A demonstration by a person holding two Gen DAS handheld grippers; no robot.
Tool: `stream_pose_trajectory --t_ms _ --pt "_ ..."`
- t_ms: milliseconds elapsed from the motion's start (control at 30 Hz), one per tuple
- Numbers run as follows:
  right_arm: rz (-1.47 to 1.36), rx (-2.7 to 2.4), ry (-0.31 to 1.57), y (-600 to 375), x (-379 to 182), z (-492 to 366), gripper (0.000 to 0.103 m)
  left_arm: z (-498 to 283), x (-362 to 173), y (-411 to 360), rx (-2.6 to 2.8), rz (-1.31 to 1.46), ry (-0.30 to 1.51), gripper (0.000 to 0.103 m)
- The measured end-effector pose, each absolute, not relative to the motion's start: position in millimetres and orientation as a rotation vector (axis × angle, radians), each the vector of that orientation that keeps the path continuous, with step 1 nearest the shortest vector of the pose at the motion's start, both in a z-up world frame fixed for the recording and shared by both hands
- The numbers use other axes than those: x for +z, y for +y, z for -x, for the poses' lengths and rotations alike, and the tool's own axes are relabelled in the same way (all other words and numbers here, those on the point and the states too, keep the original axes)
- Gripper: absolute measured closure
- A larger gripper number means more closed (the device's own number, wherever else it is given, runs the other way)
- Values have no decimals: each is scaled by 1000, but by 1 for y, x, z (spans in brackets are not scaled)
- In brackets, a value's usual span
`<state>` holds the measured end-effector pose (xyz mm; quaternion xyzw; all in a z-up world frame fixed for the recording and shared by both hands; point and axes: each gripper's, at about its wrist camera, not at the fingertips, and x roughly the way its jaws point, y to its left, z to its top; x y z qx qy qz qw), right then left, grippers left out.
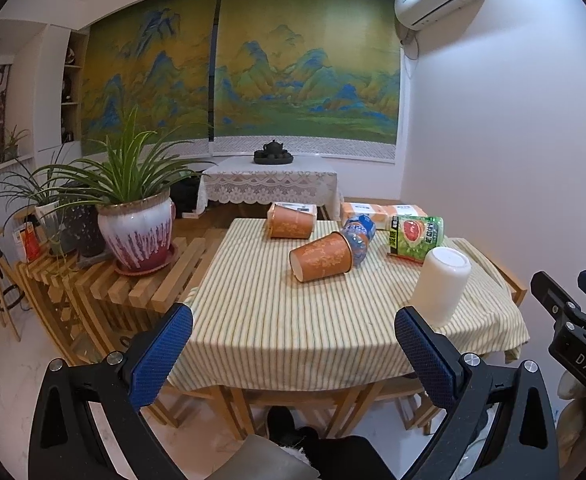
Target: Flip cup upside down
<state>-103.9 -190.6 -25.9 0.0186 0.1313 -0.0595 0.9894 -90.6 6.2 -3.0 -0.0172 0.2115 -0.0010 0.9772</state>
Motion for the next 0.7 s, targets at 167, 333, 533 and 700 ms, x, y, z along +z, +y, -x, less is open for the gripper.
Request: stream_pose_trajectory --t_ms 167,333,533,700 --pt "-38 -117 267 -189 -26 104 10 89 -3 7 4 40 429 1" --pt "-39 -115 267 -188 -25 104 10 88 -4 9 7 48 435 1" --pt "-38 -114 266 -186 -25 103 10 87 -5 9 4 50 438 1" --pt "-44 -116 265 -187 -25 102 10 87 -5 7 5 44 436 1"
